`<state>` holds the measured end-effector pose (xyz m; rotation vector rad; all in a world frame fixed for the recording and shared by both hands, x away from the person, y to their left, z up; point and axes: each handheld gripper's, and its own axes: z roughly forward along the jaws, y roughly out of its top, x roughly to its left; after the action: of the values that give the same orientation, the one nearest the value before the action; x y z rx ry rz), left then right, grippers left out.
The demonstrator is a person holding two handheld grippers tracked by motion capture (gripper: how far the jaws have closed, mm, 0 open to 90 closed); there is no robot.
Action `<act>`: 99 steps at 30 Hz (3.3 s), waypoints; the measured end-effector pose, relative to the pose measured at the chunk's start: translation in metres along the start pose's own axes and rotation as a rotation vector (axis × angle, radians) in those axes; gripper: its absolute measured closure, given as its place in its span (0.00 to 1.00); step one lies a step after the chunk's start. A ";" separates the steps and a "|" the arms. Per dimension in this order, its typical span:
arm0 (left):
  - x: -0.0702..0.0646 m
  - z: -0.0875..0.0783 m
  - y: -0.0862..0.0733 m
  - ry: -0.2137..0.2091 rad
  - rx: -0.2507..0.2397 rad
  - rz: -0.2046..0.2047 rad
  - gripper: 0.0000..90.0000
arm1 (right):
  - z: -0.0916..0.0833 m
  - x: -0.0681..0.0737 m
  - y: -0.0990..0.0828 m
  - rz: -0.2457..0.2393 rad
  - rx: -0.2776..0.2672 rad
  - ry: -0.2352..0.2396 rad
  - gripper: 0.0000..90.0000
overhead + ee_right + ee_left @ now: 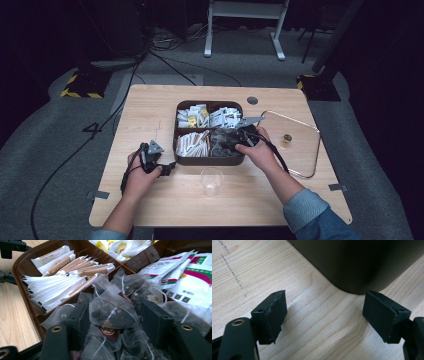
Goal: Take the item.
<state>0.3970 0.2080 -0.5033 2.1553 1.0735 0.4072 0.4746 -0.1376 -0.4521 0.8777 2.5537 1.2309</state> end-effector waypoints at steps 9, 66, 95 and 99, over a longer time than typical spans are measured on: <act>0.000 0.000 0.000 -0.001 0.001 -0.001 0.22 | 0.010 0.000 -0.003 0.015 0.011 0.001 0.51; 0.000 0.000 0.000 0.000 0.001 -0.001 0.23 | -0.018 0.003 0.005 -0.037 -0.105 0.012 0.94; 0.000 0.000 0.000 0.000 0.000 0.001 0.23 | -0.065 0.036 0.017 -0.082 -0.250 0.141 0.94; 0.000 0.000 0.000 0.000 0.000 0.001 0.23 | -0.070 0.049 0.018 -0.118 -0.255 0.165 0.94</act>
<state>0.3971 0.2080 -0.5033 2.1560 1.0725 0.4078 0.4147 -0.1464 -0.3892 0.5861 2.4512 1.6050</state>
